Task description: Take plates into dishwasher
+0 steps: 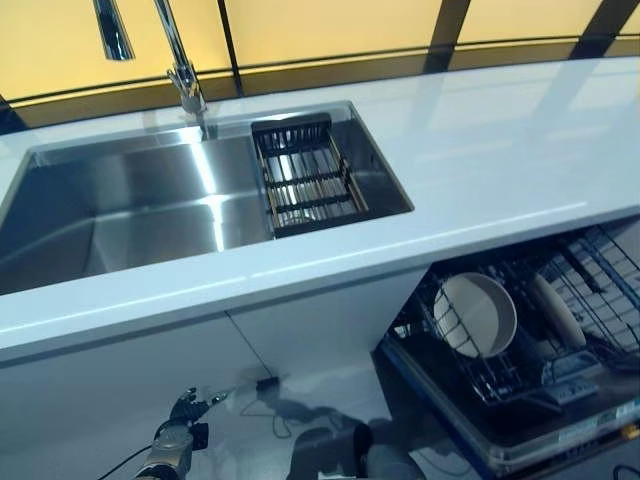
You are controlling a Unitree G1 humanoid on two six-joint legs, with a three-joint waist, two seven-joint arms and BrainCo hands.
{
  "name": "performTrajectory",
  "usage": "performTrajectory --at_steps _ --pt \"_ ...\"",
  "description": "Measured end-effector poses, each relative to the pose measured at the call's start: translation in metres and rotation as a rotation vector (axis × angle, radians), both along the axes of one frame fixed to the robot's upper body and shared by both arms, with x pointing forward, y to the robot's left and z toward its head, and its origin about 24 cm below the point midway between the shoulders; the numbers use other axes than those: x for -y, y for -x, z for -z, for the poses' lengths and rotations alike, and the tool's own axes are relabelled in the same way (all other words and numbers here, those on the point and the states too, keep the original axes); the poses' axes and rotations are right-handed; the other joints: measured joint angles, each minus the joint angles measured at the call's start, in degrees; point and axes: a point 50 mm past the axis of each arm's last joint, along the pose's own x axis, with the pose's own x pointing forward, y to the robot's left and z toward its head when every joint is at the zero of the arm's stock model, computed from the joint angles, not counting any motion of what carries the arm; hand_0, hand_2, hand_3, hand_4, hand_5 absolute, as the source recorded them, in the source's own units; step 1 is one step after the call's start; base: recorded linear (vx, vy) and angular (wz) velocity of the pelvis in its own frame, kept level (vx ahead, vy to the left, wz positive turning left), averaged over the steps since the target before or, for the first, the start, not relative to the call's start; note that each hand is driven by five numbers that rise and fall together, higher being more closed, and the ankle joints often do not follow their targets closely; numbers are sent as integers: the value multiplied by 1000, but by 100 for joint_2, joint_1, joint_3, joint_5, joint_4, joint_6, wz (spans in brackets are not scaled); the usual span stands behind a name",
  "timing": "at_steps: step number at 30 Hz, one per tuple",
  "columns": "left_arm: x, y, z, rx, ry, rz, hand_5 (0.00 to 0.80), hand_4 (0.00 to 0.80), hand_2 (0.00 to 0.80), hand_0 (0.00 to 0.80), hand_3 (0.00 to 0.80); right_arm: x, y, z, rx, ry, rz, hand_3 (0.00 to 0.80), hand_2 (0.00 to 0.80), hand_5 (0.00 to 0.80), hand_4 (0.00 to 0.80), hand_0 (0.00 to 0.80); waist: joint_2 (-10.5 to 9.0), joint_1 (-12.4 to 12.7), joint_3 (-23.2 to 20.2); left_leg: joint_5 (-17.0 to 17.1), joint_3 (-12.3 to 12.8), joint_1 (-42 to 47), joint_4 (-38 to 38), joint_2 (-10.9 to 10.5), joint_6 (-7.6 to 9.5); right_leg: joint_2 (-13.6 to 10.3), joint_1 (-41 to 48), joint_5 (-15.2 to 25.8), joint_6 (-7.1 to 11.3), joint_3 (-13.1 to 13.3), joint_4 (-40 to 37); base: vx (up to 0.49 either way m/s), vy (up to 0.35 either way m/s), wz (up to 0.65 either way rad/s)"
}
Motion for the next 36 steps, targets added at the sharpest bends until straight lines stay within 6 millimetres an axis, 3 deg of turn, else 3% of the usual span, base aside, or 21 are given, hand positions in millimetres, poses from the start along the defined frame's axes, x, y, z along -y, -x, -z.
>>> performTrajectory --at_steps 2,5,7,10,12,14,17,19,20,21,22,24,26,28,29,30,31,32,36 --pt "0 7 5 -34 12 -15 0 0 0 0 0 2 -9 -4 45 7 -8 0 0 0 0 0 -67 -1 46 66 -31 14 -12 -93 70 17 -30 -47 69 359 74 -254 77 6" --pt "-2 22 10 -63 16 -42 0 0 0 0 0 3 -15 -7 75 13 -33 0 0 0 0 0 -37 17 31 98 -46 35 -86 -104 127 72 -53 -51 50 450 90 -258 48 8" --pt "-2 30 13 -76 24 -58 0 0 0 0 0 3 -17 -7 85 -6 -46 0 0 0 0 0 13 23 -8 119 -12 72 -82 -46 65 176 2 19 -34 451 -27 -223 28 -9" --pt "7 18 10 -32 39 -23 0 0 0 0 0 3 -17 -6 94 -36 -58 0 0 0 0 0 6 11 -28 -26 73 135 165 62 -70 269 178 107 -121 455 -184 -161 30 -22" --pt "13 4 5 9 44 15 0 0 0 0 0 5 -14 -7 87 -39 -61 0 0 0 0 0 1 4 -41 -182 150 137 407 56 -70 243 252 152 -145 393 -177 -122 -2 -29" --pt "14 -10 -1 42 44 42 0 0 0 0 0 5 -2 -4 52 -51 -65 0 0 0 0 0 -54 7 -77 -251 293 216 486 38 -18 108 324 204 -85 159 -179 -187 -52 -29" --pt "11 -10 -2 24 39 67 0 0 0 0 0 2 25 6 15 -99 -12 0 0 0 0 0 -84 -32 -94 -226 327 445 361 -24 64 73 662 342 54 145 -426 -290 -120 -9" --pt "1 0 0 -16 17 81 0 0 0 0 0 -5 35 17 75 -169 66 0 0 0 0 0 -133 1 -130 -170 510 571 245 -55 116 54 770 645 6 112 -729 -357 -150 -36" --pt "-6 8 1 -52 3 75 0 0 0 0 0 -12 33 25 125 -213 95 0 0 0 0 0 -148 -2 -146 -136 607 561 193 -46 135 63 791 875 114 133 -932 -301 -138 -47" --pt "-10 13 2 -71 1 67 0 0 0 0 0 -19 33 32 168 -251 127 0 0 0 0 0 -117 18 -155 -85 669 541 120 17 164 92 772 1013 336 179 -1038 -397 -231 -25" --pt "-14 21 4 -97 2 48 0 0 0 0 0 -33 39 48 211 -317 185 0 0 0 0 0 -40 10 -156 62 721 562 -54 158 144 136 733 910 426 136 -849 -368 -249 -5" --pt "-15 40 12 -157 13 22 0 0 0 0 0 -57 46 70 287 -432 296 0 0 0 0 0 212 187 -216 279 1108 613 -332 527 26 120 631 454 424 155 214 -356 -302 -19" --pt "-19 64 18 -221 7 -3 0 0 0 0 0 -70 42 80 370 -503 347 0 0 0 0 0 270 485 -288 344 1225 604 -337 658 -37 -185 742 57 601 215 649 -240 -301 -58" --pt "-28 88 20 -280 -8 -36 0 0 0 0 0 -79 35 86 449 -549 387 0 0 0 0 0 102 704 -368 354 1195 604 -344 650 -70 -439 1173 56 636 402 121 -255 -379 -49" --pt "-35 95 19 -287 -15 -69 0 0 0 0 0 -87 29 91 490 -576 400 0 0 0 0 0 -58 805 -404 333 1113 594 -309 611 -118 -408 1412 22 662 486 -307 -212 -358 -41" --pt "-37 98 19 -286 -16 -86 0 0 0 0 0 -91 24 94 517 -590 405 0 0 0 0 0 -72 885 -401 320 1095 579 -273 653 -136 -343 1469 -16 625 430 -491 -137 -314 -53" --pt "-38 98 18 -274 -12 -109 0 0 0 0 0 -97 14 97 557 -605 410 0 0 0 0 0 -75 1004 -404 285 1027 464 -164 752 -190 -243 1480 -79 580 355 -703 -158 -368 -53" --pt "-36 96 18 -259 -5 -132 0 0 0 0 0 -105 4 101 598 -617 419 0 0 0 0 0 -51 995 -391 281 924 340 -72 875 -417 -120 1554 -117 442 339 -989 -168 -366 -27" --pt "-19 78 20 -176 40 -101 0 0 0 0 0 -115 17 110 631 -551 503 0 0 0 0 0 155 969 -436 445 512 176 -52 1162 -407 251 1635 -127 208 232 -1072 -158 -210 22"
